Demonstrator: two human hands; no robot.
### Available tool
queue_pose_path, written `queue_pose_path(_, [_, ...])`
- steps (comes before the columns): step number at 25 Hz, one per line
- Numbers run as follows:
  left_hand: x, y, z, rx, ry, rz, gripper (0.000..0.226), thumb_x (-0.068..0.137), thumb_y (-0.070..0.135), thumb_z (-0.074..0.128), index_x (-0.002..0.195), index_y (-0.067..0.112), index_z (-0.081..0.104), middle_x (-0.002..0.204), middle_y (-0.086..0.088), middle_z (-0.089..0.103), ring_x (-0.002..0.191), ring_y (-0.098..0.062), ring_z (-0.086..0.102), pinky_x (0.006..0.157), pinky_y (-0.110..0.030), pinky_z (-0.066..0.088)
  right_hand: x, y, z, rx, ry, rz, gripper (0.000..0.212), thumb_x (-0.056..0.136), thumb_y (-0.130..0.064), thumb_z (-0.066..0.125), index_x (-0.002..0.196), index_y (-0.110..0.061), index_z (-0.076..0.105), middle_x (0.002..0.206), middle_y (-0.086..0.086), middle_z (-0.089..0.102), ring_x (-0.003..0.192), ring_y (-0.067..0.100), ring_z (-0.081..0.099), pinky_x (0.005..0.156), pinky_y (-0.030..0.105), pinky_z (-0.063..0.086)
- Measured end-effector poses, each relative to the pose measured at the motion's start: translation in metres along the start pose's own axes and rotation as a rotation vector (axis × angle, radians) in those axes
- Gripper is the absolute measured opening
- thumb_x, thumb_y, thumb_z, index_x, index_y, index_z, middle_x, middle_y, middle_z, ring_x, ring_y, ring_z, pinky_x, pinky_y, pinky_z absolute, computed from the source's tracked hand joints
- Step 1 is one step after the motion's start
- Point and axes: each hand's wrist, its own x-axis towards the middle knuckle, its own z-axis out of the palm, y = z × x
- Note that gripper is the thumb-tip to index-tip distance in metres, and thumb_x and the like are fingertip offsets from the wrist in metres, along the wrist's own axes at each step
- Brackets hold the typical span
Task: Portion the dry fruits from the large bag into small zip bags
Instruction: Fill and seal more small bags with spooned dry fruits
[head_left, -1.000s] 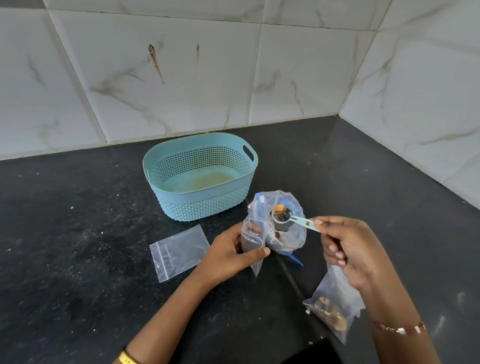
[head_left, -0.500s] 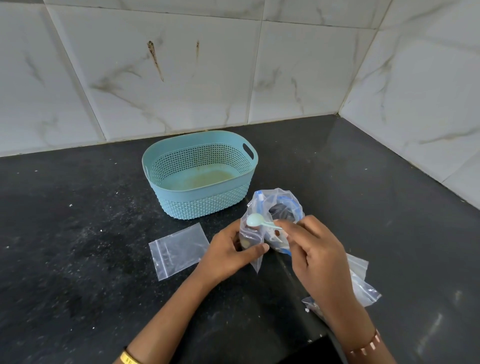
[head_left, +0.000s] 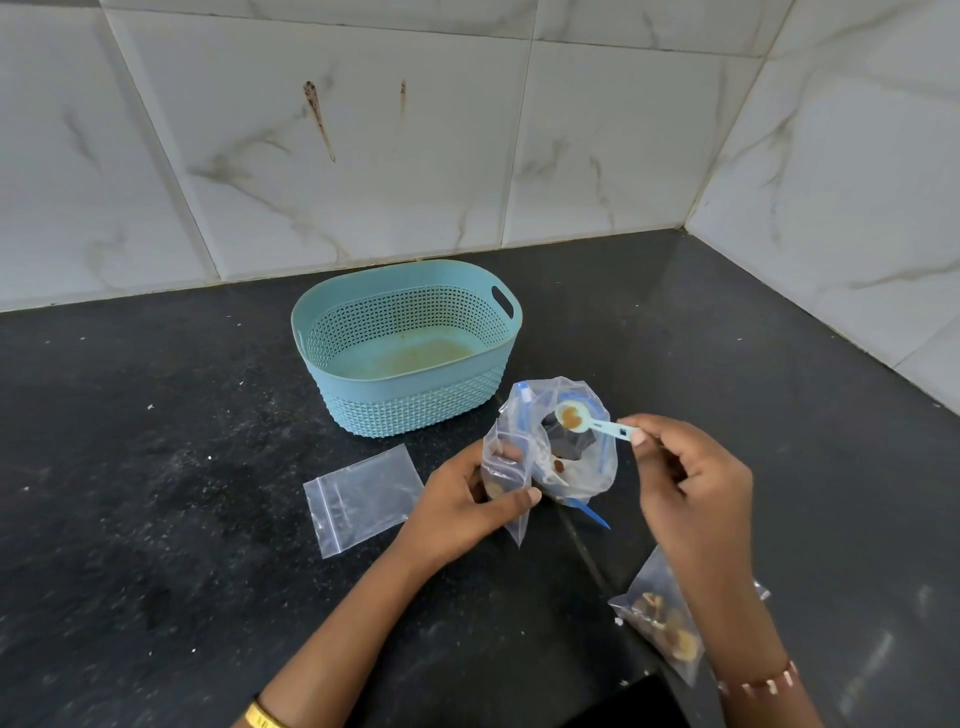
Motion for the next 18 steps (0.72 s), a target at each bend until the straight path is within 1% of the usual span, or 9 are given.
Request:
queue_pose_path(2, [-0.001,0.000,0.001,-0.006,0.003,0.002,0.032,0.076,0.016,0.074,0.099,0.032,0.060,0.097,0.016,0.068,0.091,0.006,0.064,0.076,-0.007,0.047,0.000,0.011,-0.005,-0.138,-0.090,0.034,0.016,0.083,-0.001,0.060,0.086,-0.013,0.071,0.066,0.000,0.061,0.057,0.018,0.051,0.049,0.018,0.039])
queue_pose_path(4, [-0.001,0.000,0.001,-0.004,0.003,0.006,0.031,0.076,0.015,0.074,0.100,0.030,0.061,0.099,0.013,0.069,0.092,0.002,0.065,0.079,-0.010,0.049,-0.005,0.015,-0.004,-0.279,-0.204,0.036,0.017,0.081,0.001,0.062,0.084,-0.014,0.071,0.062,-0.004,0.053,0.046,0.011,0.044,0.045,0.019,0.033])
queue_pose_path(5, [-0.001,0.000,0.001,0.001,-0.001,0.007,0.031,0.076,0.016,0.074,0.100,0.030,0.061,0.099,0.012,0.069,0.092,0.001,0.065,0.081,-0.012,0.049,-0.006,0.015,-0.002,-0.327,-0.238,0.024,0.017,0.080,0.001,0.062,0.083,-0.013,0.071,0.061,-0.005,0.051,0.046,0.007,0.042,0.045,0.018,0.032])
queue_pose_path(6, [-0.001,0.000,0.001,0.006,-0.004,0.007,0.031,0.076,0.016,0.074,0.100,0.030,0.061,0.100,0.012,0.069,0.093,0.001,0.065,0.081,-0.012,0.049,-0.007,0.015,0.001,-0.359,-0.258,0.008,0.017,0.079,0.002,0.063,0.082,-0.013,0.071,0.061,-0.005,0.050,0.046,0.008,0.042,0.045,0.018,0.031])
queue_pose_path(8, [-0.002,0.001,0.001,0.014,-0.003,0.004,0.031,0.076,0.017,0.074,0.099,0.033,0.060,0.099,0.015,0.069,0.093,0.004,0.064,0.079,-0.009,0.048,-0.004,0.014,0.010,-0.397,-0.266,-0.002,0.016,0.079,0.002,0.062,0.082,-0.012,0.070,0.061,-0.002,0.051,0.046,0.012,0.043,0.043,0.020,0.033])
queue_pose_path(10, [-0.002,0.002,0.001,0.009,-0.002,0.003,0.031,0.076,0.016,0.074,0.098,0.034,0.060,0.098,0.017,0.068,0.091,0.007,0.063,0.076,-0.006,0.047,0.000,0.015,0.018,-0.421,-0.250,0.015,0.016,0.079,0.002,0.062,0.082,-0.011,0.070,0.061,0.001,0.054,0.046,0.016,0.045,0.041,0.018,0.031])
queue_pose_path(14, [-0.002,0.002,0.001,0.006,0.000,0.001,0.030,0.077,0.015,0.074,0.098,0.032,0.061,0.099,0.015,0.068,0.093,0.005,0.064,0.077,-0.007,0.046,0.005,0.015,0.022,-0.471,-0.192,-0.027,0.018,0.077,0.005,0.062,0.085,-0.008,0.072,0.058,0.003,0.052,0.044,0.014,0.038,0.043,0.010,0.018])
queue_pose_path(16, [-0.002,0.001,0.000,0.000,0.002,-0.002,0.030,0.076,0.015,0.074,0.098,0.032,0.061,0.098,0.016,0.068,0.093,0.006,0.063,0.077,-0.006,0.046,0.004,0.015,0.020,-0.465,-0.188,-0.061,0.021,0.077,0.004,0.060,0.089,-0.008,0.072,0.059,0.003,0.050,0.044,0.013,0.037,0.044,0.009,0.018])
queue_pose_path(18, [-0.002,0.001,0.001,0.002,-0.005,0.000,0.031,0.077,0.015,0.073,0.098,0.033,0.060,0.097,0.017,0.068,0.092,0.009,0.063,0.075,-0.005,0.045,0.000,0.018,0.020,-0.468,-0.221,-0.068,0.025,0.073,0.008,0.067,0.091,-0.008,0.073,0.061,0.004,0.053,0.046,0.012,0.039,0.047,0.007,0.019])
